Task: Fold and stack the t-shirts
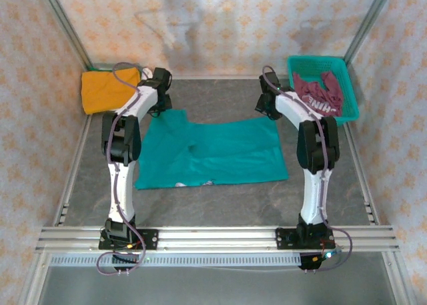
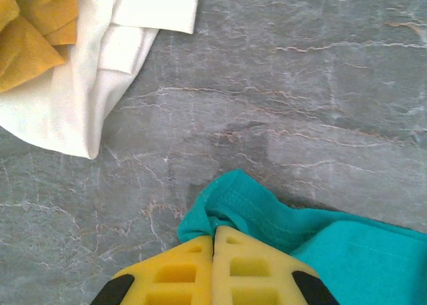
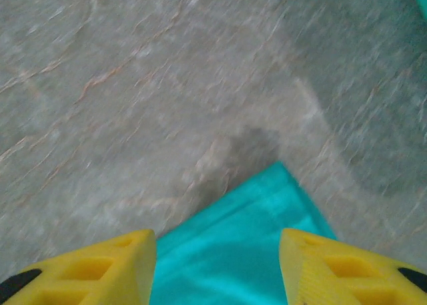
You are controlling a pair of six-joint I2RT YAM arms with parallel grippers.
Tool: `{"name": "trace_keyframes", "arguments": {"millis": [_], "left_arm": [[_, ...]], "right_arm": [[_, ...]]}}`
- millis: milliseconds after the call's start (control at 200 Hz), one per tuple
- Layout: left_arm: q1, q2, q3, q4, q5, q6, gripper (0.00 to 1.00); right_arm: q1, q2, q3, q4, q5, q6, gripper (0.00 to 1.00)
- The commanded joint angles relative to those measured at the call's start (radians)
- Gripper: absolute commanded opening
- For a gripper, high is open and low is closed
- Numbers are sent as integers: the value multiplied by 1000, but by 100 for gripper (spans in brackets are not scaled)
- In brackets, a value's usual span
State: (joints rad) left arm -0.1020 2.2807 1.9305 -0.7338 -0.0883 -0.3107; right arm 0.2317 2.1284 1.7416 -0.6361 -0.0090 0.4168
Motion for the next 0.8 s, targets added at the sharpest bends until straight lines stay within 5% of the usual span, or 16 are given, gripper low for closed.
{"name": "trace_keyframes", "arguments": {"millis": [0,515,791], "left_arm": [[-14,-72,-34,48,-48,28,0],[-93,-289,-307,210,-116,19,0],[-114,-408,-416,258,-155,18,0]], "right_arm": [[-6,86,111,-162,101,-62,56],[-15,294,353,-246,77,-57,66],[-14,308,315,-219,53,-32,53]]}}
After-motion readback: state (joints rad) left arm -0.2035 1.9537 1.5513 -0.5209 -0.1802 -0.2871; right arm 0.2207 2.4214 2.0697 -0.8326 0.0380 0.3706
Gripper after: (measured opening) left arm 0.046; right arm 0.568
